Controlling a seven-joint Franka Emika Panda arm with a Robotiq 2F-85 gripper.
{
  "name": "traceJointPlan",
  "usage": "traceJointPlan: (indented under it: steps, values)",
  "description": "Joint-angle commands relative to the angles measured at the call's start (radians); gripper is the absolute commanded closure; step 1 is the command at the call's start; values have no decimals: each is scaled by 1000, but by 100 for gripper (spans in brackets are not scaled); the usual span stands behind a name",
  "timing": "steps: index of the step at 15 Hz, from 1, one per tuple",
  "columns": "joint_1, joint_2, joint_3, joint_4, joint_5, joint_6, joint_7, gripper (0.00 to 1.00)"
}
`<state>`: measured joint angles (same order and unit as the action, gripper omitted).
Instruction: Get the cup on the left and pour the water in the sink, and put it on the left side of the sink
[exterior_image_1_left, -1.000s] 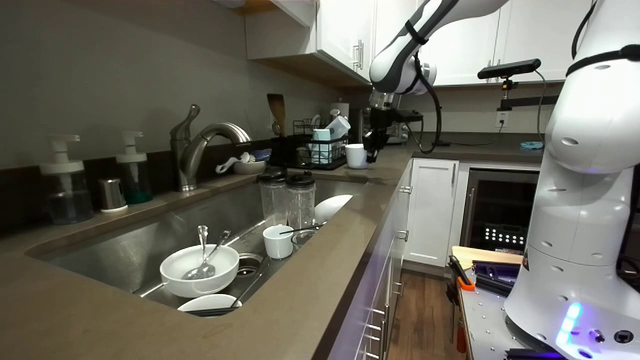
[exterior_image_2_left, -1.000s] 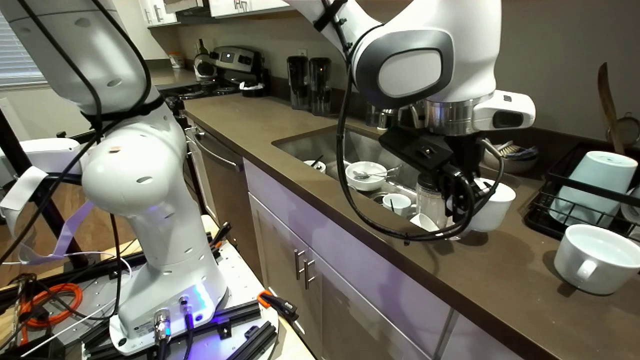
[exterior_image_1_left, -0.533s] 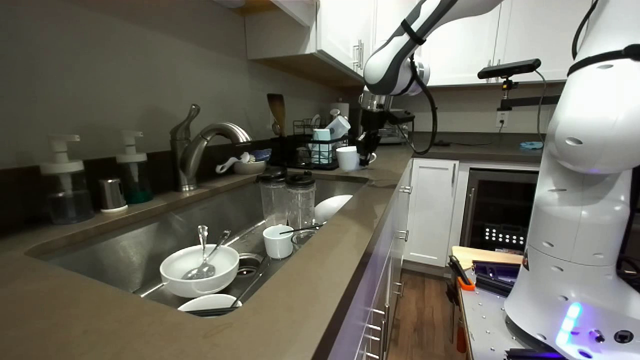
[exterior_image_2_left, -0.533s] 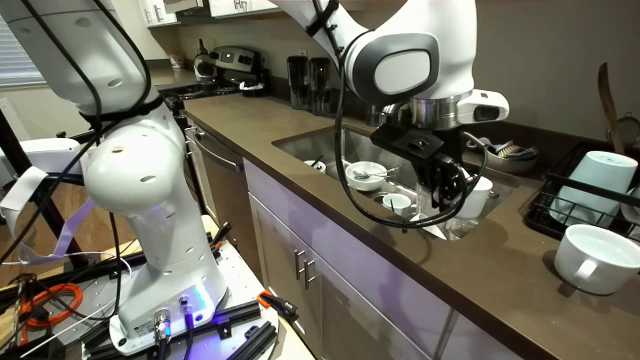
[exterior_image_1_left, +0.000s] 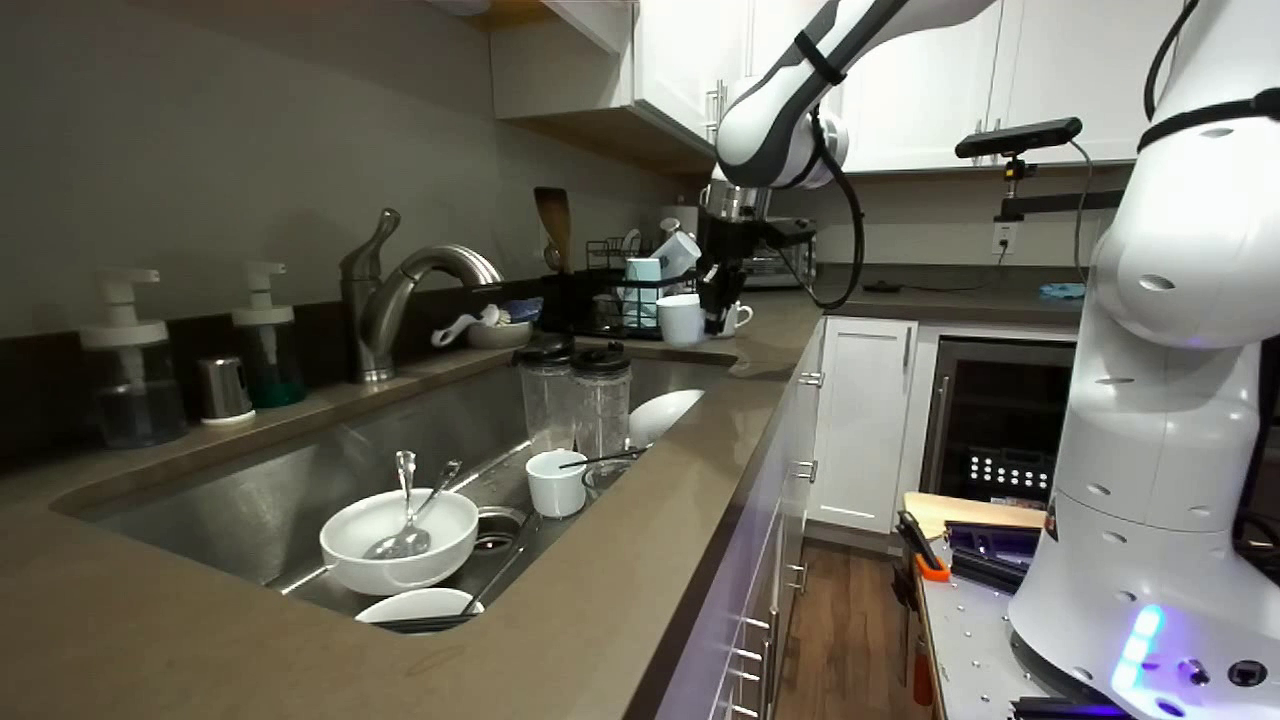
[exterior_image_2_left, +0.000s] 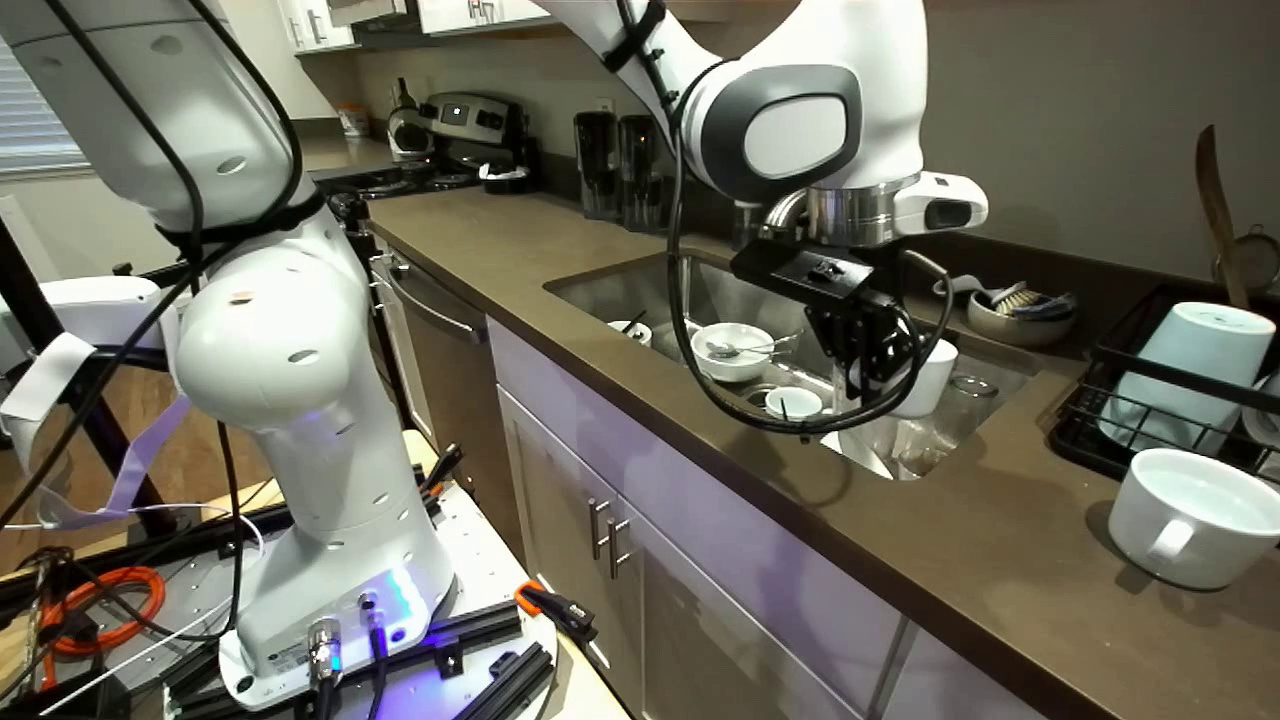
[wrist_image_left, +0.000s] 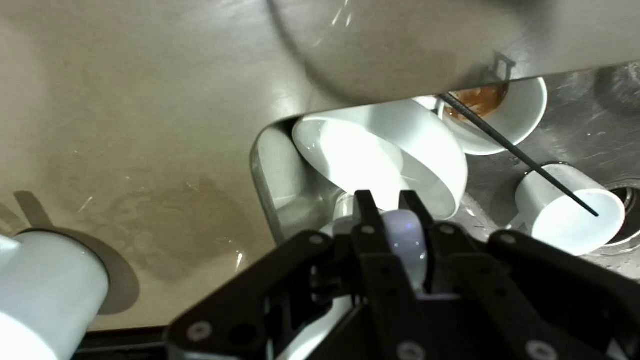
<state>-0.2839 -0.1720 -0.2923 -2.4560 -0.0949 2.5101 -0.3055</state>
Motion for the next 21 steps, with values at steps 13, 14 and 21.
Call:
traceJointPlan:
  steps: [13, 14, 21]
  values:
    - [95, -10, 171, 18, -161, -58, 243, 92]
    - [102, -8, 182, 23, -166, -65, 258, 92]
    - [131, 39, 257, 59, -328, -119, 420, 92]
